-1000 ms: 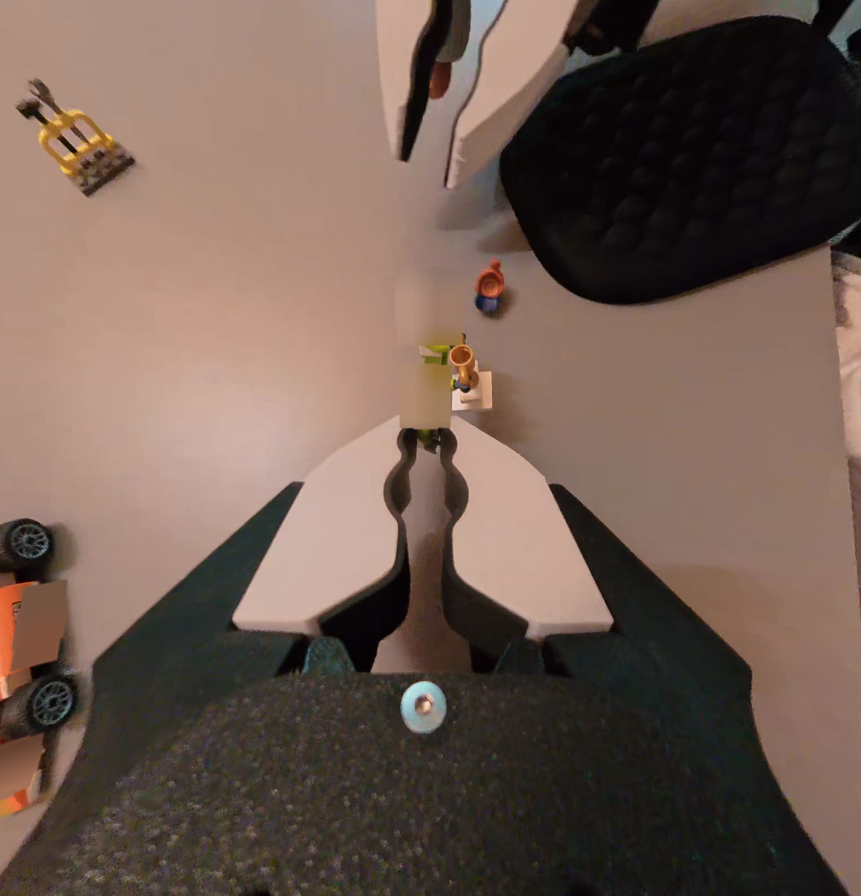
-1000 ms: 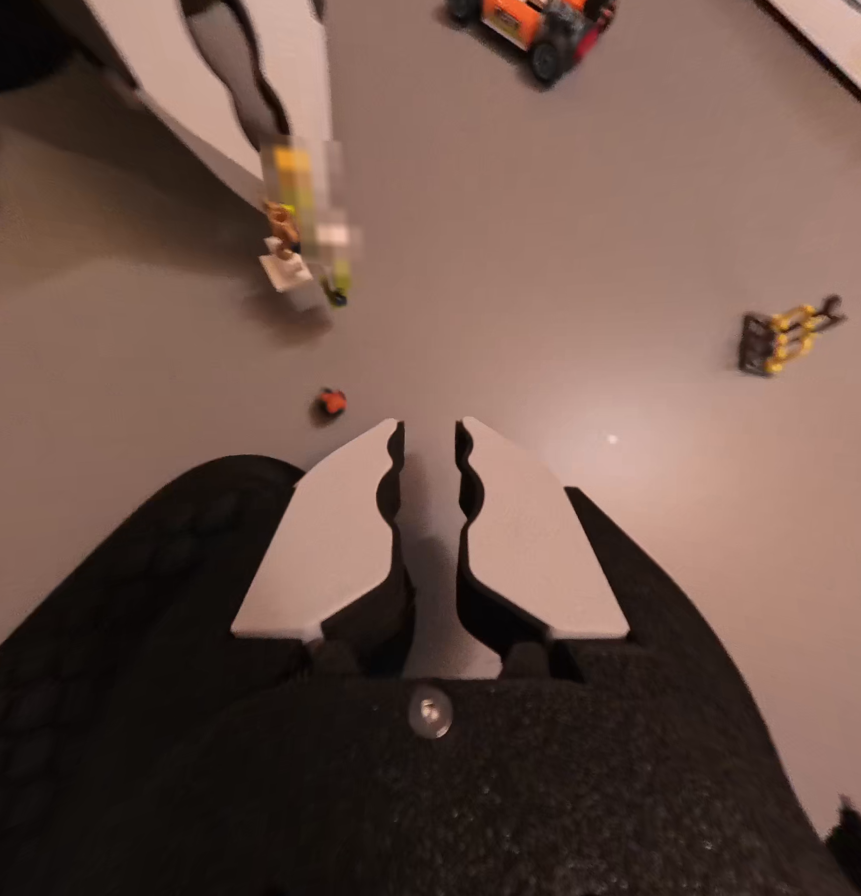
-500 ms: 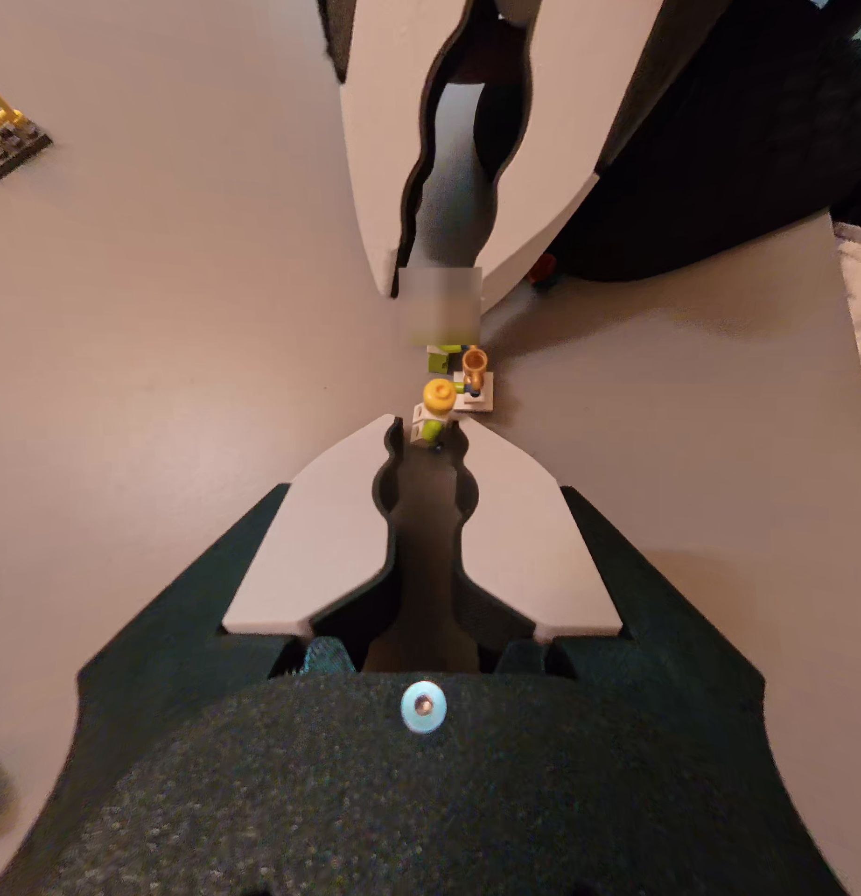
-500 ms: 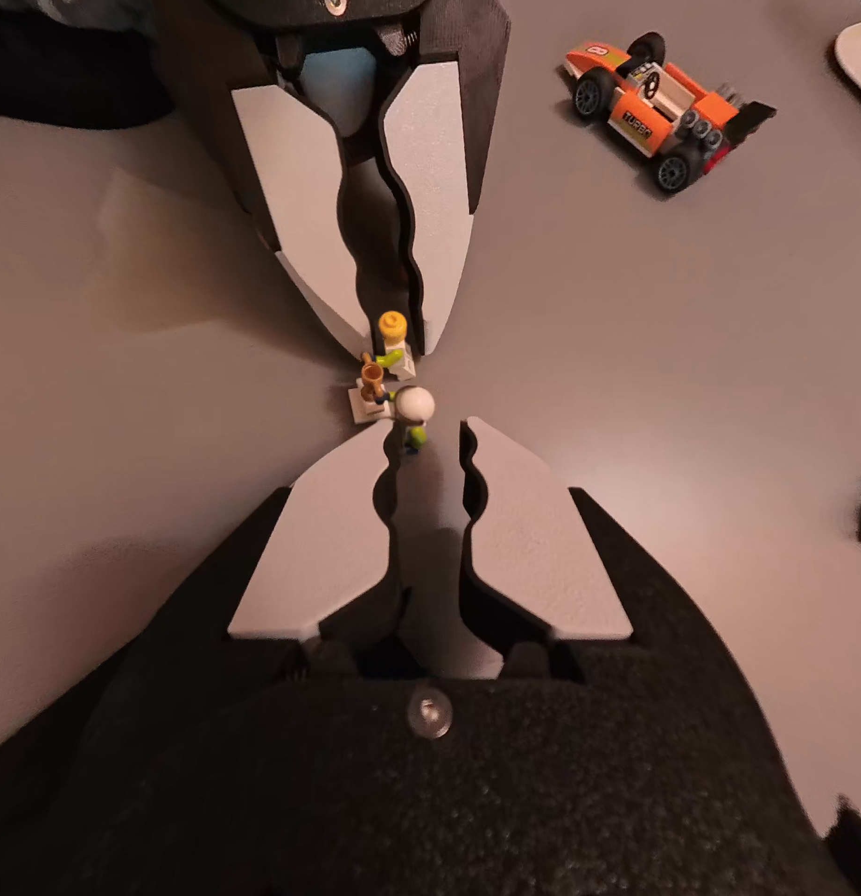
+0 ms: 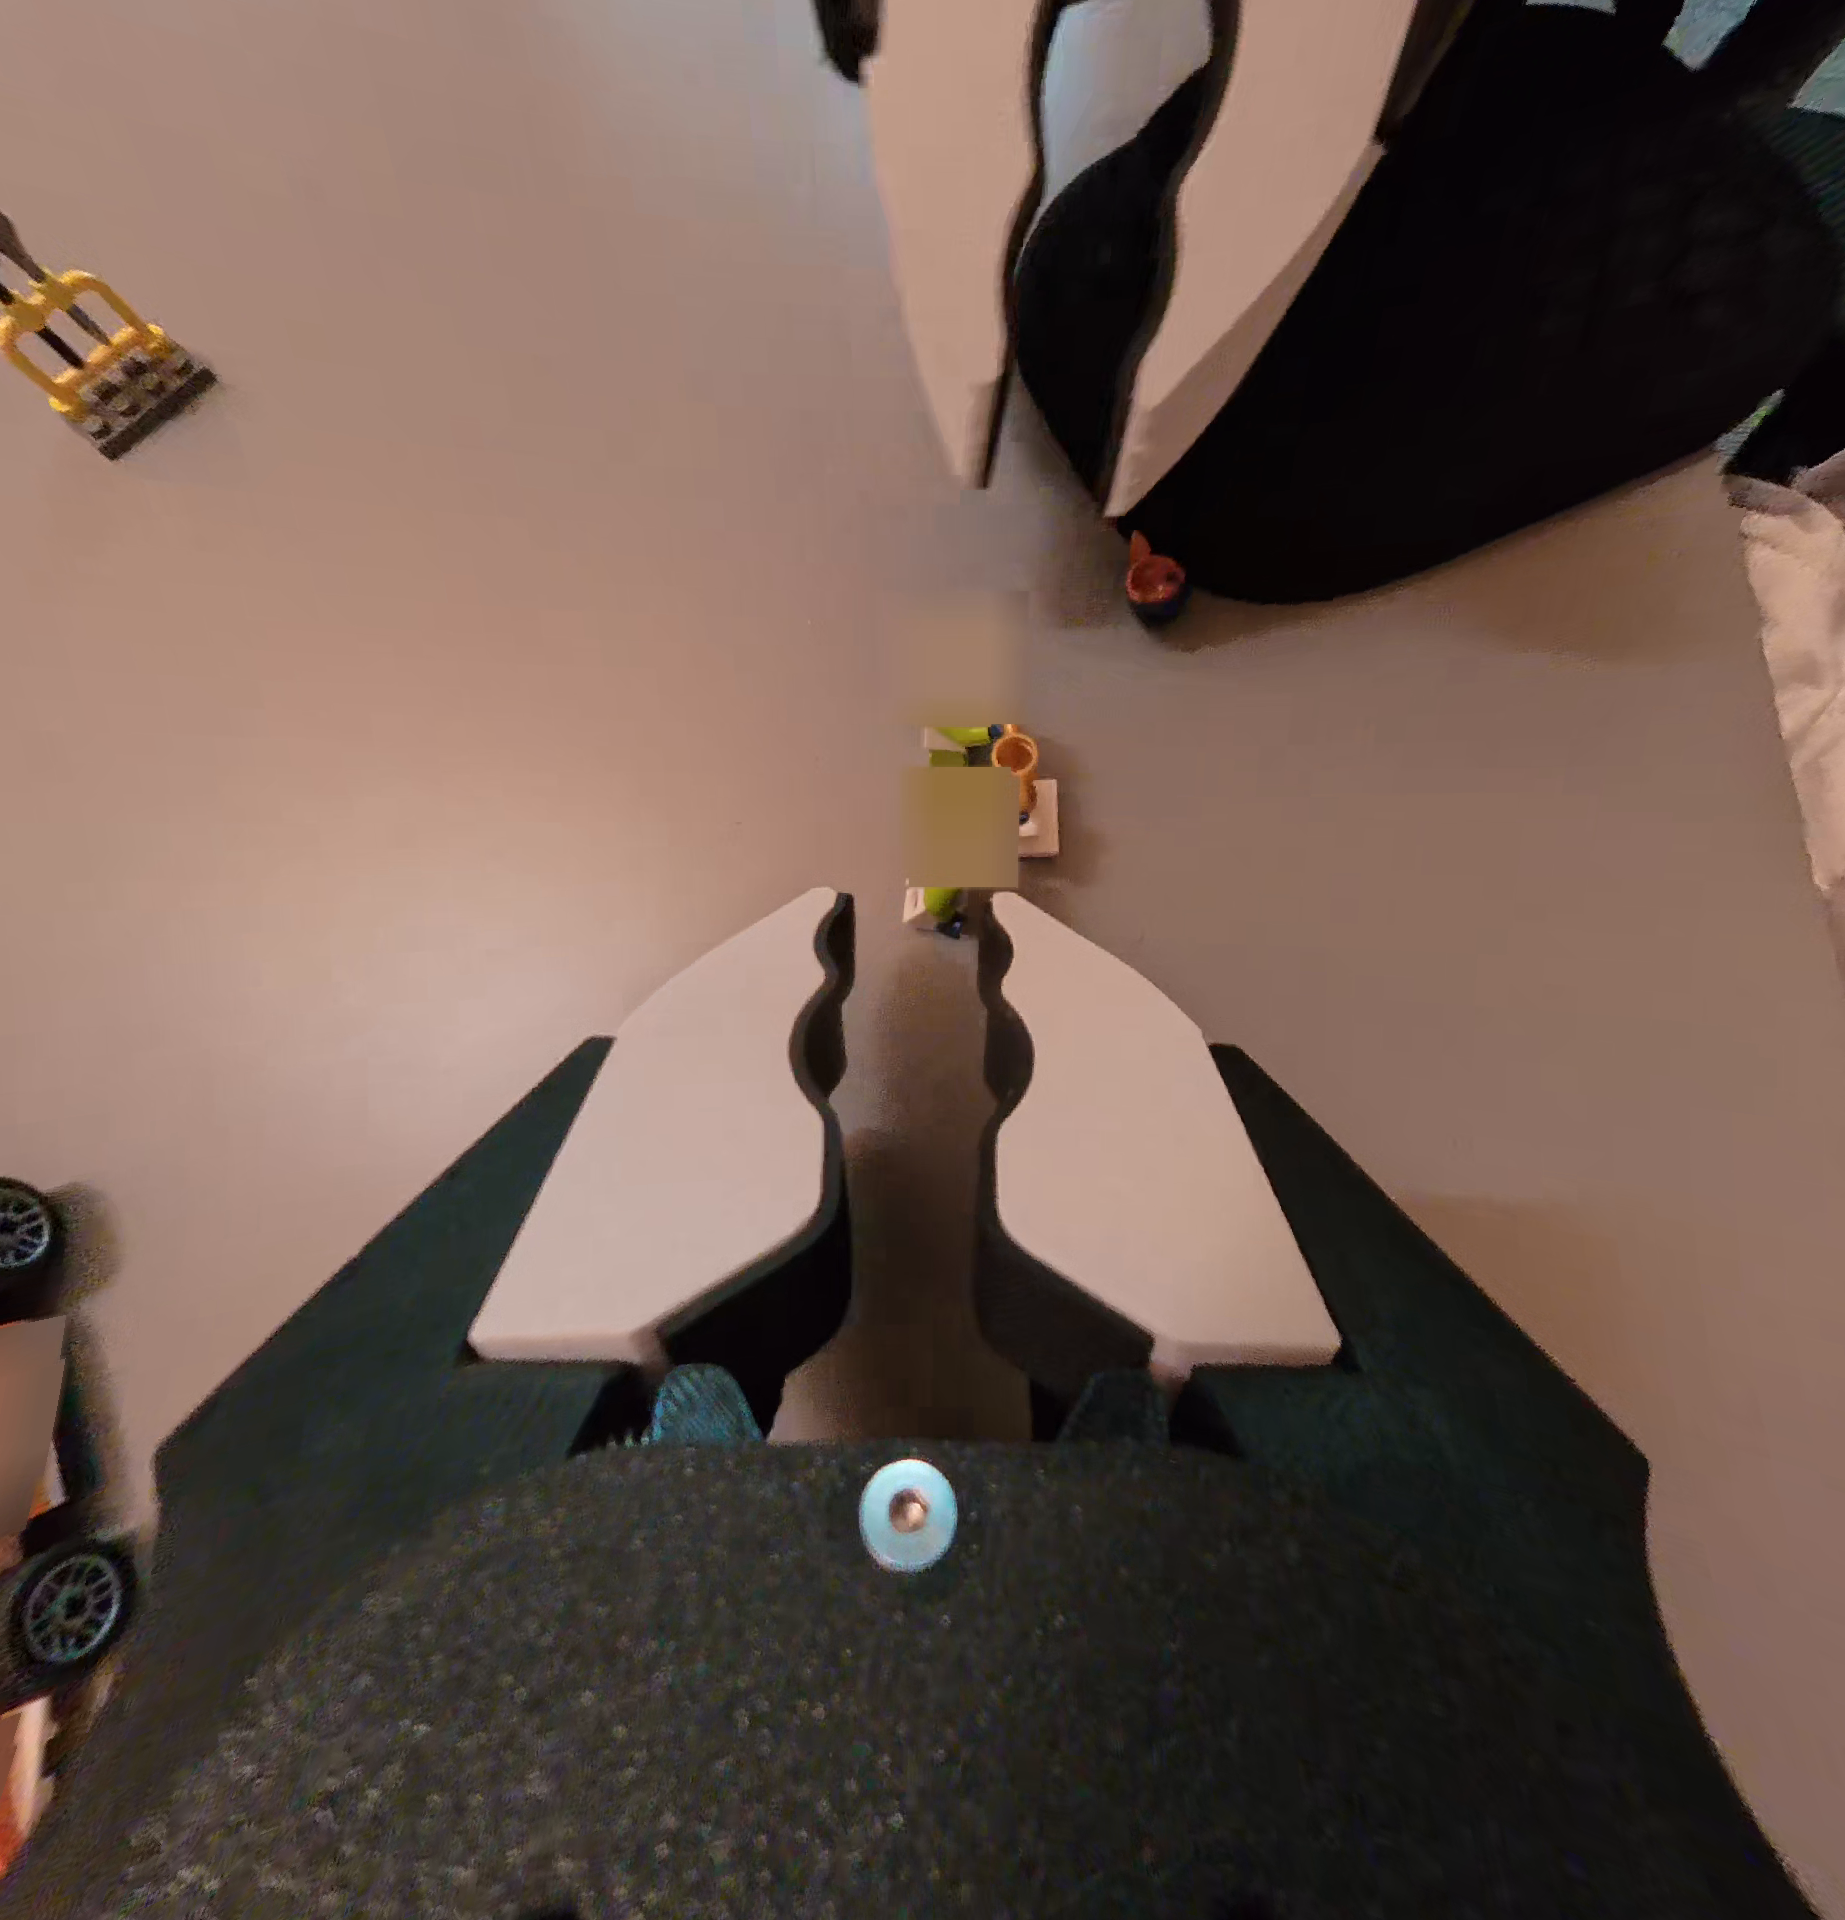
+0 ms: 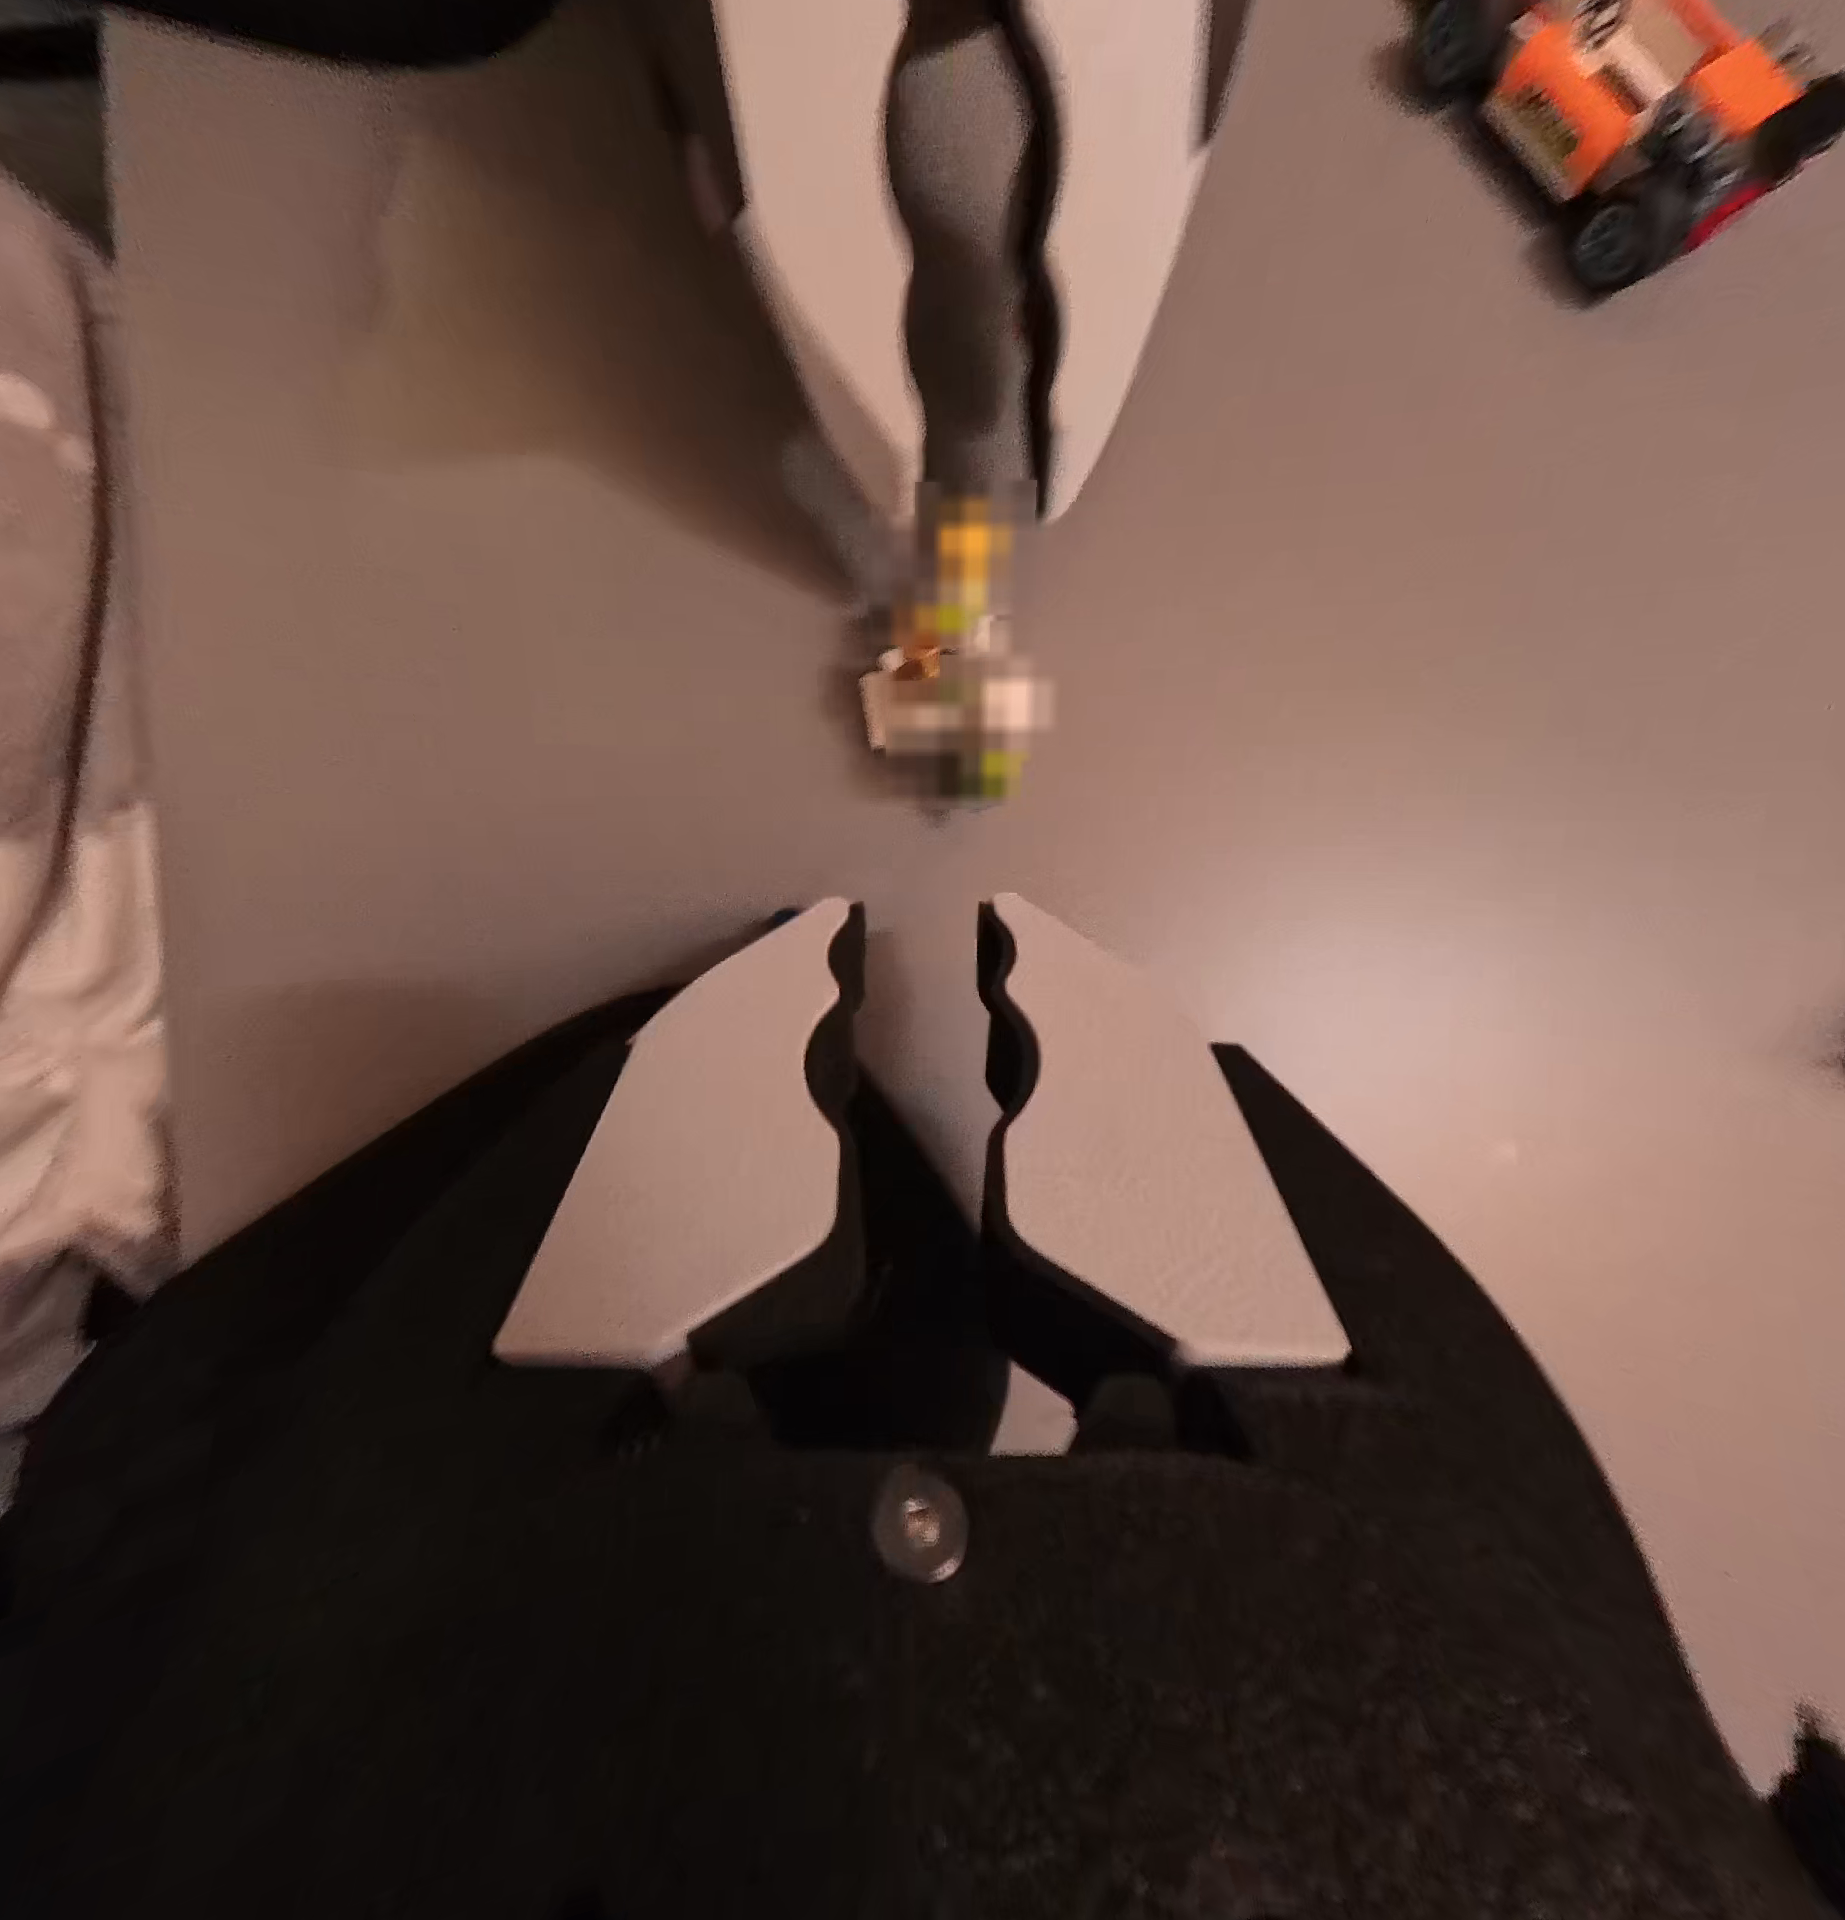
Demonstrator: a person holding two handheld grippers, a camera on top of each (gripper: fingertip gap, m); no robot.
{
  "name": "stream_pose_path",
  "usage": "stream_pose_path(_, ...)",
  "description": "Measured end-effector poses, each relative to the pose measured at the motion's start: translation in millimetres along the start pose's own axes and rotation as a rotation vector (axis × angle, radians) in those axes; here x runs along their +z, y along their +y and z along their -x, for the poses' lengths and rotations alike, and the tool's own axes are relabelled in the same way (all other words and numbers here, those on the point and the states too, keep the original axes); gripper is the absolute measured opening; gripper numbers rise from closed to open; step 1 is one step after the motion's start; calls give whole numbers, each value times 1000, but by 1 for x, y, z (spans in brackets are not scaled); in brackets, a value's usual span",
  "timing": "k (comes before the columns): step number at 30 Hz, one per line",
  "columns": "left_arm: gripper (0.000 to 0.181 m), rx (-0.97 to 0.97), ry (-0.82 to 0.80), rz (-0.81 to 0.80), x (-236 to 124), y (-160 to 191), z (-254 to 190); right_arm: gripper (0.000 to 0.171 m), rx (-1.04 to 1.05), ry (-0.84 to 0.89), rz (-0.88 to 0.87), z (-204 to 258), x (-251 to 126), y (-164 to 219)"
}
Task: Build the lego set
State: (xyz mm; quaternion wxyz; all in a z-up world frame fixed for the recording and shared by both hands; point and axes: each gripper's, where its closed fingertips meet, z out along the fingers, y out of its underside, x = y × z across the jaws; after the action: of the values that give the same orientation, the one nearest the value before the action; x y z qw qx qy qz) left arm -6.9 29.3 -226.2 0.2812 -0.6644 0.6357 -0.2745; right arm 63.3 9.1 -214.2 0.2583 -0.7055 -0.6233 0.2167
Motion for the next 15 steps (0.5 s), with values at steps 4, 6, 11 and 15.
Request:
stream_pose_path(4,24,40,17,-47,-20,-13,-5,20,-60,-53,119,26,1,15)
stream_pose_path(6,22,42,21,-103,-28,-26,-8,20,-73,-52,162,31,7,20)
stream_pose_path(11,17,99,37,-182,-26,-44,-25,18,-50,-32,178,26,21,22)
stream_pose_path(15,15,132,66,-190,-12,-47,-40,13,-56,-15,152,23,20,18)
